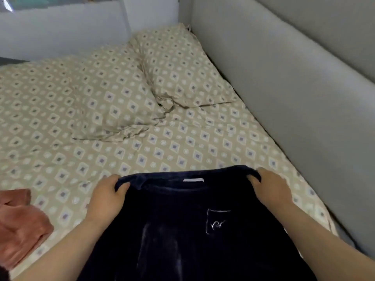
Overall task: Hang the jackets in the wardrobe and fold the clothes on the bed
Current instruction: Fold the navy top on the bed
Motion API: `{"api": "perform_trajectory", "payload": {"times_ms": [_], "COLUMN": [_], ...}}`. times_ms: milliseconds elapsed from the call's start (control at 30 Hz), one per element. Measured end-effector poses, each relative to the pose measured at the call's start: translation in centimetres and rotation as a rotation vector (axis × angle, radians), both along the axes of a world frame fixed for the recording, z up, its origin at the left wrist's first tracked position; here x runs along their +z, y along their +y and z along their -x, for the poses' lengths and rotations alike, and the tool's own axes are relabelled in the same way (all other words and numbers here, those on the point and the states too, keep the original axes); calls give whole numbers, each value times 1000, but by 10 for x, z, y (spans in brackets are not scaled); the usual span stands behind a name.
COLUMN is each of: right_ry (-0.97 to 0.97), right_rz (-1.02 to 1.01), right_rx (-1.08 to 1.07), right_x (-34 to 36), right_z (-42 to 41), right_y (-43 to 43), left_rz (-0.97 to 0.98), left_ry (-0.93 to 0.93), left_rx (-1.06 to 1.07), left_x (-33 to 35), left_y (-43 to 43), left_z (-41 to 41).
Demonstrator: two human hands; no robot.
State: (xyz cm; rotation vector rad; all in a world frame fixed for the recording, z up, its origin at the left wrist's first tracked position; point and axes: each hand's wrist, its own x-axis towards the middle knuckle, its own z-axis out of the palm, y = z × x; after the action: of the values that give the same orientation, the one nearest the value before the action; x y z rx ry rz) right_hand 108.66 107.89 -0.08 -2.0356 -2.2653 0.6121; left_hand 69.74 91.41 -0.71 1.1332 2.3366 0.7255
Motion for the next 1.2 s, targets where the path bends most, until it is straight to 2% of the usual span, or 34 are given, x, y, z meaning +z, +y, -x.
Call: {"api": "perform_trajectory", "payload": {"times_ms": [167, 333, 500, 633, 733, 800, 933, 1200], "right_ry": [19, 91, -46, -13, -1, -8, -87, -65], "right_rz": [-40, -93, -237, -246, -447, -494, -469, -412], "right_rx": [-21, 73, 232, 305, 254, 209, 203, 140], "right_x": [-107, -173, -193, -200, -193, -200, -239, -231], "right_z": [11, 16, 16, 23, 43, 59, 66, 64], "right_y": [44, 84, 151, 214, 294, 338, 361, 356], "left_rz": [20, 29, 35, -21, -67, -71, -26, 46], "left_ry": [96, 200, 301, 402, 471, 500, 591, 530], "left_rx": [19, 101, -3, -63, -38, 12, 42, 48], "left_x": [-105, -162, -185, -187, -183, -191, -214, -199], "left_y": [45, 105, 179, 255, 329, 362, 376, 375], "left_z": [8, 18, 39, 61, 79, 84, 89, 79]}}
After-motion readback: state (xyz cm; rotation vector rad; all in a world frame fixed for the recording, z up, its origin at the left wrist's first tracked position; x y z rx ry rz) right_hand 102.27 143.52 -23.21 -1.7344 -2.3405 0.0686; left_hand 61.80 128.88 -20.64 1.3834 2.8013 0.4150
